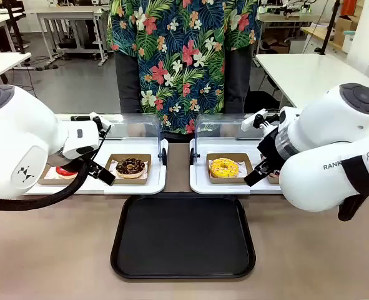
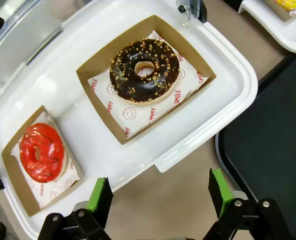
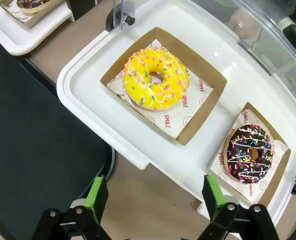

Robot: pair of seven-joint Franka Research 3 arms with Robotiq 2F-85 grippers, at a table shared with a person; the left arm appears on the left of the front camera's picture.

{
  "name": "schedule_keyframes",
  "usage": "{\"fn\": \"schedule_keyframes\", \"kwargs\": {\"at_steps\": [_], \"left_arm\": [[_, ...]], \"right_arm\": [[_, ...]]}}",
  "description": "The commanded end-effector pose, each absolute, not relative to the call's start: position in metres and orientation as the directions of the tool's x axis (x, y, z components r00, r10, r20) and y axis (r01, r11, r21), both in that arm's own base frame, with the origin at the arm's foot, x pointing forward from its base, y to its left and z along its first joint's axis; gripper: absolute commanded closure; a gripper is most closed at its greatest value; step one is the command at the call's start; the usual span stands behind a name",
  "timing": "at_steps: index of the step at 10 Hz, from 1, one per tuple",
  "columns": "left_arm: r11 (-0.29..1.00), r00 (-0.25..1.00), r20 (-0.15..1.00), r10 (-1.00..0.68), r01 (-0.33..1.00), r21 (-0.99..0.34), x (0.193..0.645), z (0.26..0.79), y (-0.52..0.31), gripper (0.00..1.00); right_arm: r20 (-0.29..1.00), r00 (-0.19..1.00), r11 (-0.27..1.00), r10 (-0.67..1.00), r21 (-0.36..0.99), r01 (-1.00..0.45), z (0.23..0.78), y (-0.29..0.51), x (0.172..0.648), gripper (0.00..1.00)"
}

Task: Move the fourth donut from the left to the tray.
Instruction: Pick up the Paper togo box containing the Donut indicated by the person and place it on the Handle tray.

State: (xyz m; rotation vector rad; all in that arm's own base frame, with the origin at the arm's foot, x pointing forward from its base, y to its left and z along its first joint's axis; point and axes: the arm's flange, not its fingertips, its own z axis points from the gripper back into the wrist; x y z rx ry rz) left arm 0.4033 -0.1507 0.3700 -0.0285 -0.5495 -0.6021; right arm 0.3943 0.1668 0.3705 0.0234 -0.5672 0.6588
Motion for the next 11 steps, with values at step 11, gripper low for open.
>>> {"fn": "schedule_keyframes", "kwargs": {"at_steps": [11], "left_arm": [[0.834,0.687,0.527,-0.500,0.545,0.080,0.414,0.403,-0.140,0.00]], "right_arm": [[0.554,0.630,0.810,0.544,-0.150,-0.567,0.404,0.155,0.405,0.00]]}}
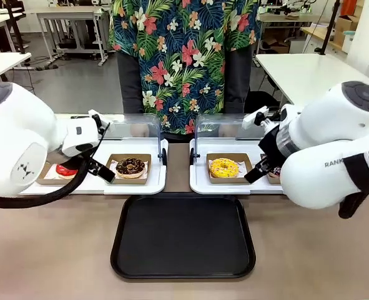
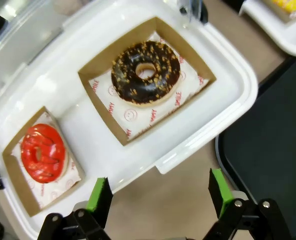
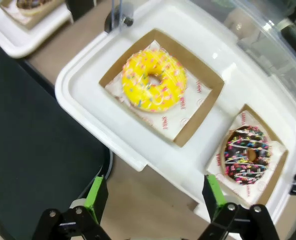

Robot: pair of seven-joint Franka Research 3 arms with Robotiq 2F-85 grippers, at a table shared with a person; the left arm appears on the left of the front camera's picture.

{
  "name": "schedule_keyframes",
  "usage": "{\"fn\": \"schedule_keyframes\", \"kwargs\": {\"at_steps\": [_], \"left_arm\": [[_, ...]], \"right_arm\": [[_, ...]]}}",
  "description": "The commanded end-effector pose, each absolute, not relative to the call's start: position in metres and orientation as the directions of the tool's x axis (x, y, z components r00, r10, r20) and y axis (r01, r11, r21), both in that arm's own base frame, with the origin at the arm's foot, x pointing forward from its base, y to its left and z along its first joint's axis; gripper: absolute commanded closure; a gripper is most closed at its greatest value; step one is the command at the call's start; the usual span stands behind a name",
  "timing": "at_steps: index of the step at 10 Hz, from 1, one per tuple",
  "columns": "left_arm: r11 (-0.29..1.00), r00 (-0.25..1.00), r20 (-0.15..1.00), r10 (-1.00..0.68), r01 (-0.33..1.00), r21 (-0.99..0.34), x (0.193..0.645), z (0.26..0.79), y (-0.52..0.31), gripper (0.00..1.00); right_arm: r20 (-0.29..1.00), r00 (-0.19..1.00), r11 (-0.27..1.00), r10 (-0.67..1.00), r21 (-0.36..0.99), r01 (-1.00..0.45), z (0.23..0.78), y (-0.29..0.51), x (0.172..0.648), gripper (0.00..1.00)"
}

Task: Move the fourth donut from the left to the tray.
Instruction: Pick up the Paper togo box containing the Donut indicated by the person and place it on the Handle tray.

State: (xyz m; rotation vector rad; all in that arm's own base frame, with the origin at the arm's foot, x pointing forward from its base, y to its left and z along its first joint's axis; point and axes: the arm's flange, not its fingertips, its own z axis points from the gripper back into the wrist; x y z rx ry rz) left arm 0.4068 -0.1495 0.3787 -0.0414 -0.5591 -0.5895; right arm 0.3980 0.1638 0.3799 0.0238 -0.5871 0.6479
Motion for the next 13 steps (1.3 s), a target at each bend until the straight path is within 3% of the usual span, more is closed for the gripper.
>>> {"fn": "schedule_keyframes", "kwargs": {"at_steps": [1,4,6,10,13], "left_arm": [[0.838,0.695,0.533,-0.484,0.544,0.051,0.427,0.444,-0.115,0.00],[0.752,0.666,0.542,-0.512,0.653,-0.093,0.442,0.525,-0.033,0.00],[0.685,0.627,0.575,-0.526,0.713,-0.151,0.450,0.547,0.023,0.00],[0.400,0.413,0.748,-0.519,0.891,-0.215,0.450,0.553,0.138,0.00],[0.338,0.334,0.826,-0.453,0.922,-0.188,0.442,0.538,0.170,0.00]], "right_arm": [[0.593,0.620,0.814,0.513,-0.108,-0.571,0.444,0.135,0.410,0.00],[0.690,0.601,0.818,0.404,0.022,-0.575,0.510,0.046,0.410,0.00],[0.747,0.561,0.769,0.357,0.106,-0.631,0.535,-0.022,0.402,0.00],[0.843,0.461,0.619,0.279,0.209,-0.757,0.528,-0.156,0.389,0.00],[0.883,0.420,0.604,0.209,0.221,-0.766,0.519,-0.199,0.370,0.00]]}}
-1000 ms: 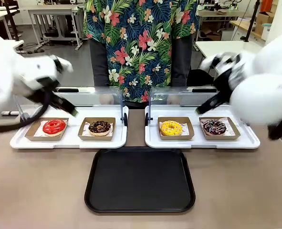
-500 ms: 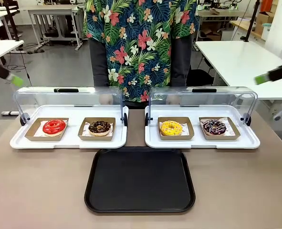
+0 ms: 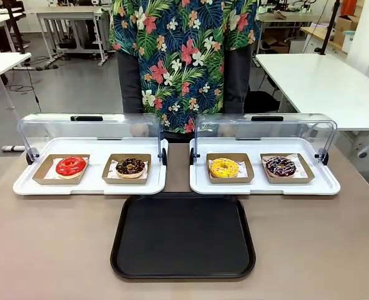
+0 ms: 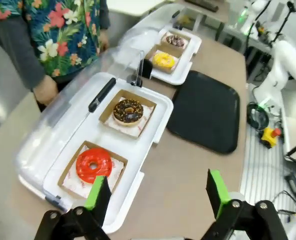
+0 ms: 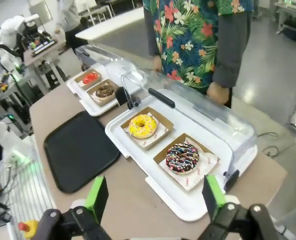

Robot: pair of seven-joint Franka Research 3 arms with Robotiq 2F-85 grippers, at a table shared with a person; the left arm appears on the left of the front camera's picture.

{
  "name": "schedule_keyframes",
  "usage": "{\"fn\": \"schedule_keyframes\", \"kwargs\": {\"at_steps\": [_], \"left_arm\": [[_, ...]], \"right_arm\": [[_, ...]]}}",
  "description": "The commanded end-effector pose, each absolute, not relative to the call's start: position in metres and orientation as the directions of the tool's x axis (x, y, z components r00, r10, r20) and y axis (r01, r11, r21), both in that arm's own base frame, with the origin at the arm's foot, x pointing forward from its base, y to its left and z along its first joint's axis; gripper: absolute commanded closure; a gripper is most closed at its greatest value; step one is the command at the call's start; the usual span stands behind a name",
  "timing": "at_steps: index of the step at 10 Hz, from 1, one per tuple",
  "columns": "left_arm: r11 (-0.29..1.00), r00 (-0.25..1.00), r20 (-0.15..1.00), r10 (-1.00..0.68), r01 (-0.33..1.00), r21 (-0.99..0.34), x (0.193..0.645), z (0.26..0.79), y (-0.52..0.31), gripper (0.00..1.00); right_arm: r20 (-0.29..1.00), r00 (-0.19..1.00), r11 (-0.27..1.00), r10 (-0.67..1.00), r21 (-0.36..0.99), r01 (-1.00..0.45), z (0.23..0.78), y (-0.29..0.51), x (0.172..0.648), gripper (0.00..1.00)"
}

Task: Move the fourth donut from the left to the tray.
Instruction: Pick up the Paper togo box containing the Donut indicated by the person and place it on the Handle tray.

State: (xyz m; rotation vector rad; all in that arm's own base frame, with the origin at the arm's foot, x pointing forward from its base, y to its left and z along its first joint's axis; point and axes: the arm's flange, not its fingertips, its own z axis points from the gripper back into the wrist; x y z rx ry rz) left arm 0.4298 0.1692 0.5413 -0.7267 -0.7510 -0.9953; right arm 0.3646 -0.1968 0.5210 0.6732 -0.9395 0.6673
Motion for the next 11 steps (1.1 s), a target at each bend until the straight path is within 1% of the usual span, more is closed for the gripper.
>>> {"fn": "schedule_keyframes", "kwargs": {"at_steps": [1,2,4,6,7,8,11], "left_arm": [[0.324,0.317,0.848,-0.425,0.928,-0.184,0.439,0.529,0.177,0.00],[0.311,0.284,0.863,-0.417,0.937,-0.158,0.437,0.519,0.180,0.00],[0.307,0.271,0.881,-0.388,0.939,-0.154,0.434,0.511,0.179,0.00],[0.288,0.228,0.913,-0.339,0.949,-0.130,0.430,0.507,0.175,0.00],[0.292,0.248,0.915,-0.317,0.944,-0.154,0.430,0.508,0.176,0.00],[0.313,0.277,0.881,-0.384,0.937,-0.158,0.435,0.508,0.179,0.00],[0.313,0.277,0.881,-0.384,0.937,-0.158,0.435,0.508,0.179,0.00]], "right_arm": [[0.887,0.421,0.609,0.191,0.230,-0.759,0.515,-0.204,0.368,0.00],[0.889,0.419,0.607,0.181,0.234,-0.759,0.512,-0.208,0.367,0.00],[0.892,0.417,0.606,0.177,0.235,-0.760,0.509,-0.210,0.367,0.00],[0.899,0.398,0.597,0.185,0.219,-0.771,0.508,-0.210,0.369,0.00],[0.884,0.439,0.610,0.162,0.261,-0.748,0.502,-0.210,0.366,0.00],[0.884,0.439,0.610,0.162,0.261,-0.748,0.502,-0.210,0.366,0.00],[0.884,0.439,0.610,0.162,0.261,-0.748,0.502,-0.210,0.366,0.00]]}}
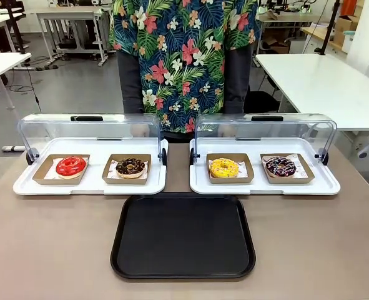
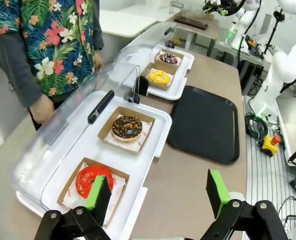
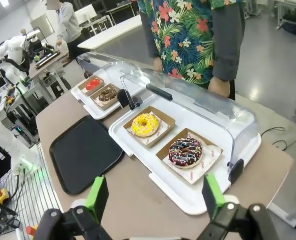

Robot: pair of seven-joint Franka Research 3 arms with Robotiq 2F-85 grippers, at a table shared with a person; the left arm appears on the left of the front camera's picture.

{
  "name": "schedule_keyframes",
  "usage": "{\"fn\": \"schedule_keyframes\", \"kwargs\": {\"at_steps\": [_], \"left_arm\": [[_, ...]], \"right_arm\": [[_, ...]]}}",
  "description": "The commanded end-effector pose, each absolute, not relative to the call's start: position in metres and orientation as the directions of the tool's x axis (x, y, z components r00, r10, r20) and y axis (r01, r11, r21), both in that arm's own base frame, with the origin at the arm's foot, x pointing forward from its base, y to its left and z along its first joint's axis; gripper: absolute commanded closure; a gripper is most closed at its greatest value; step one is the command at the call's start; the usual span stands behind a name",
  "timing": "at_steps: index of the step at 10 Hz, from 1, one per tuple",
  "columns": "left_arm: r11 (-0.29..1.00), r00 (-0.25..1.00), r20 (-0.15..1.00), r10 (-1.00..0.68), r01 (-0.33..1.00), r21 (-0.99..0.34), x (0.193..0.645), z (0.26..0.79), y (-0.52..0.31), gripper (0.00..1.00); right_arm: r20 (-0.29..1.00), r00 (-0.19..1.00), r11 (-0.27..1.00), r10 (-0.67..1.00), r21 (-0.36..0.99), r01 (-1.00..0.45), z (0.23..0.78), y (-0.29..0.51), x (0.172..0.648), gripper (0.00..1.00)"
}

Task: Move the fourth donut from the left to the tray.
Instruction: Pick up the Paper togo box containing the Donut indicated by the person and place it on the Handle tray.

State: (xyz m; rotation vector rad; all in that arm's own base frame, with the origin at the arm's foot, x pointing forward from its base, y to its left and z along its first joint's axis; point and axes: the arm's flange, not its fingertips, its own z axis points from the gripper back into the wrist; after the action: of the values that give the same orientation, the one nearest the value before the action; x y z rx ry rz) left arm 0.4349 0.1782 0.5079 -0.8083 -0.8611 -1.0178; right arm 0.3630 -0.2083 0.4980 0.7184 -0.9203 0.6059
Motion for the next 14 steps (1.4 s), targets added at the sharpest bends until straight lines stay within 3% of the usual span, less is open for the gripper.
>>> {"fn": "schedule_keyframes", "kwargs": {"at_steps": [1,14], "left_arm": [[0.313,0.277,0.881,-0.384,0.937,-0.158,0.4350,0.5083,0.1788,0.00],[0.313,0.277,0.881,-0.384,0.937,-0.158,0.4350,0.5083,0.1788,0.00]], "right_arm": [[0.884,0.439,0.610,0.162,0.261,-0.748,0.5017,-0.2095,0.3655,0.00],[0.884,0.439,0.610,0.162,0.261,-0.748,0.5017,-0.2095,0.3655,0.00]]}}
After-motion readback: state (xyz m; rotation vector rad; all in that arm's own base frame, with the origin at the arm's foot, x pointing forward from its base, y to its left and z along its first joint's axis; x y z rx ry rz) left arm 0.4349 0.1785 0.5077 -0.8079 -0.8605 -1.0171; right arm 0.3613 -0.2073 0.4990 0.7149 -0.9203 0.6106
